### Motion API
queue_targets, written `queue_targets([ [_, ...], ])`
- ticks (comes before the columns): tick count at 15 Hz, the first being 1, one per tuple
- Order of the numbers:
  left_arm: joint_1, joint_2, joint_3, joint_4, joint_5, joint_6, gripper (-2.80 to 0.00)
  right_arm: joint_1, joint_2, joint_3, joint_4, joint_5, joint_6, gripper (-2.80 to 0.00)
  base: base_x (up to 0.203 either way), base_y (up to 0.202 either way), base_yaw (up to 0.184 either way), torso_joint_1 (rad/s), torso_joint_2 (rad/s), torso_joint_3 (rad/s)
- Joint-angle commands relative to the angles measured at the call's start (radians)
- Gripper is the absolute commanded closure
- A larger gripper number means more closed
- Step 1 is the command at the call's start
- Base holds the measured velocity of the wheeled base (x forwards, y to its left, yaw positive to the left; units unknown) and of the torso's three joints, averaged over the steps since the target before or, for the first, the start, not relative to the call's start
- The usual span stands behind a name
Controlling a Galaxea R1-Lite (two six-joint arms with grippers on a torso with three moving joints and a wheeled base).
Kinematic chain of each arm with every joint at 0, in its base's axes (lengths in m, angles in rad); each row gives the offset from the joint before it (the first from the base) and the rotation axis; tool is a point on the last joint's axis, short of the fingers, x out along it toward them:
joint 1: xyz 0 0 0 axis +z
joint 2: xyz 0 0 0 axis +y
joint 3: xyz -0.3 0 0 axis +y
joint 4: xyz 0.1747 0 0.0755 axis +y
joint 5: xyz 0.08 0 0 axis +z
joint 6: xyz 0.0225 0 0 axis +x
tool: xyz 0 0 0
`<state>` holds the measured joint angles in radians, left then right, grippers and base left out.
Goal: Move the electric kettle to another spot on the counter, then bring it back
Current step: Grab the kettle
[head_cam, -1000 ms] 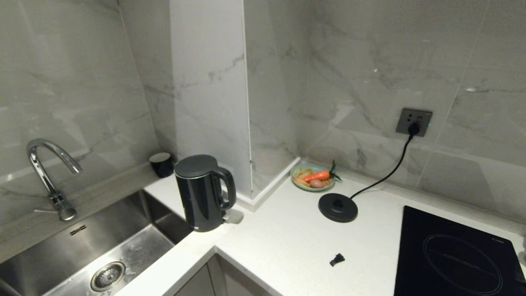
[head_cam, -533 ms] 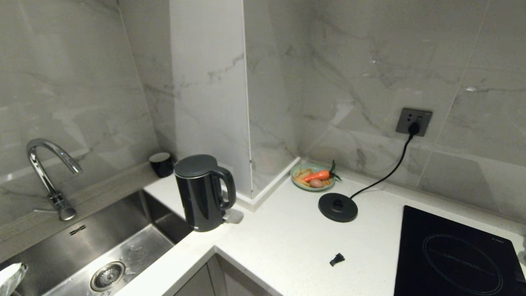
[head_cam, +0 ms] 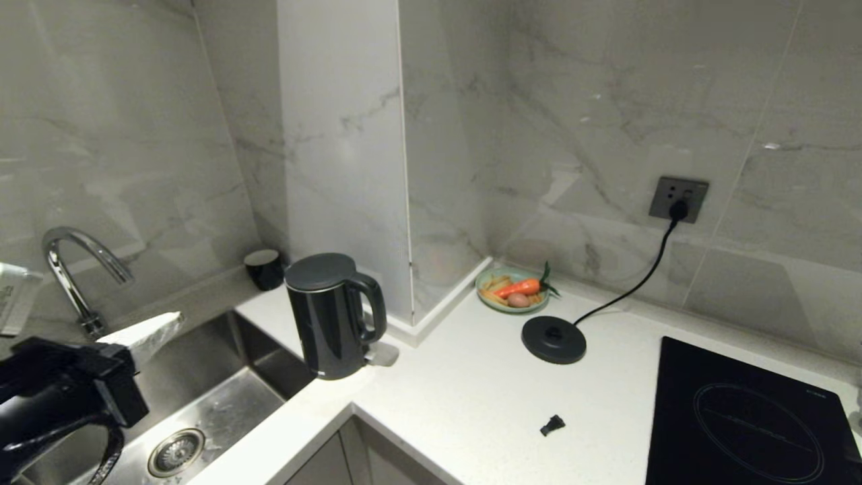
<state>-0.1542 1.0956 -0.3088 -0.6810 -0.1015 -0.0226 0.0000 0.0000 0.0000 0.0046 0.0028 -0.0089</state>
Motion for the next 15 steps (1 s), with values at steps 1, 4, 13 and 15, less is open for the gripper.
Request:
queue_targets([
  [1,-0.069,0.207,-0.053,-0.026,0.038,-0.008,0.0,0.0,0.0,0.0,0.0,0.0,0.0,0.0,0.0,0.0,0.0,0.0,0.0,0.0],
  [4,-0.158,0.377,-0.081,-0.192,0.097,-0.021,0.0,0.0,0.0,0.0,0.0,0.0,0.0,0.0,0.0,0.0,0.0,0.0,0.0,0.0],
  [13,-0.265,0.731,-0.183,-0.489,0.192,-0.042,0.0,0.0,0.0,0.0,0.0,0.0,0.0,0.0,0.0,0.0,0.0,0.0,0.0,0.0],
  [15,-0.272,0.781,-0.163,-0.552,0.188,-0.04,0.0,0.0,0.0,0.0,0.0,0.0,0.0,0.0,0.0,0.0,0.0,0.0,0.0,0.0],
])
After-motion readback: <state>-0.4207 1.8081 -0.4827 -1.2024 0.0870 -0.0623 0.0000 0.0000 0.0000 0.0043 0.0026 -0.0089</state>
